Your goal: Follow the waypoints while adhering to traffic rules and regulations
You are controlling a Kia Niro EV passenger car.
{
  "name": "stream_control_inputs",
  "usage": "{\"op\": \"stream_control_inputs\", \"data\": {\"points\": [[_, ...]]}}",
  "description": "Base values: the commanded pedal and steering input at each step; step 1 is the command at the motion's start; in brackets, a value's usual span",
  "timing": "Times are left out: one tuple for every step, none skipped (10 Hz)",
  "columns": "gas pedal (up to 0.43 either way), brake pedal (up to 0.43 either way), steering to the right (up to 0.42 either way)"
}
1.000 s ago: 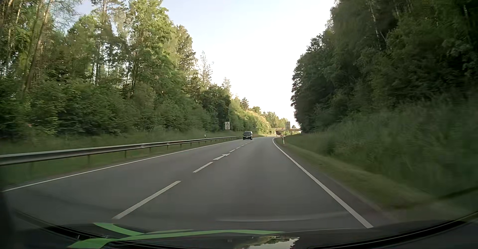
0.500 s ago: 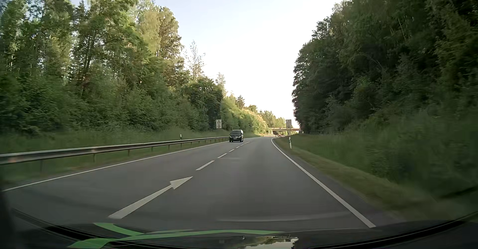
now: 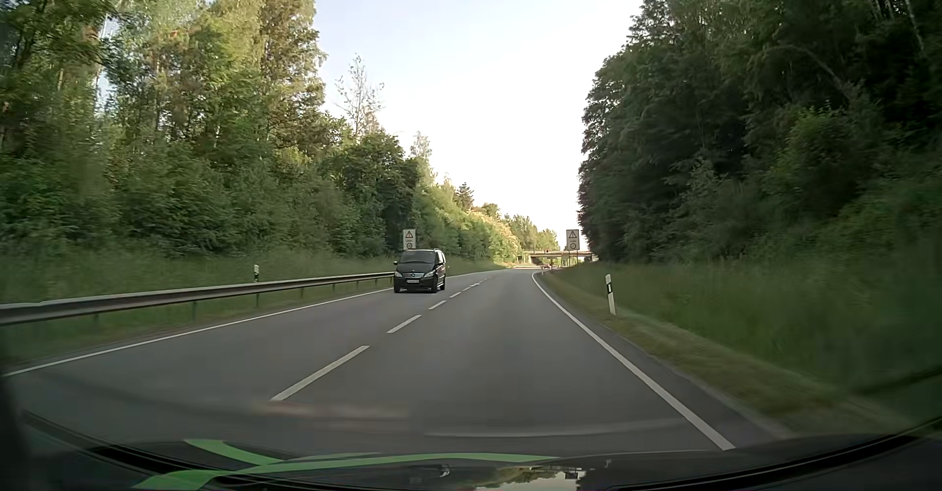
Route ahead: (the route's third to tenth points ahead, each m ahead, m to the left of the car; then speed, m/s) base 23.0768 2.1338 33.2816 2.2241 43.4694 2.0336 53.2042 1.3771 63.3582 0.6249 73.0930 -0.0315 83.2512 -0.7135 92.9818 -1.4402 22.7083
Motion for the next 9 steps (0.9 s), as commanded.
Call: {"op": "stream_control_inputs", "data": {"points": [[0.000,0.000,0.005],[0.000,0.000,0.004],[0.000,0.000,0.003],[0.000,0.049,0.002],[0.000,0.091,0.002],[0.000,0.122,0.002],[0.000,0.177,0.002],[0.000,0.195,0.002],[0.000,0.195,0.002]]}}
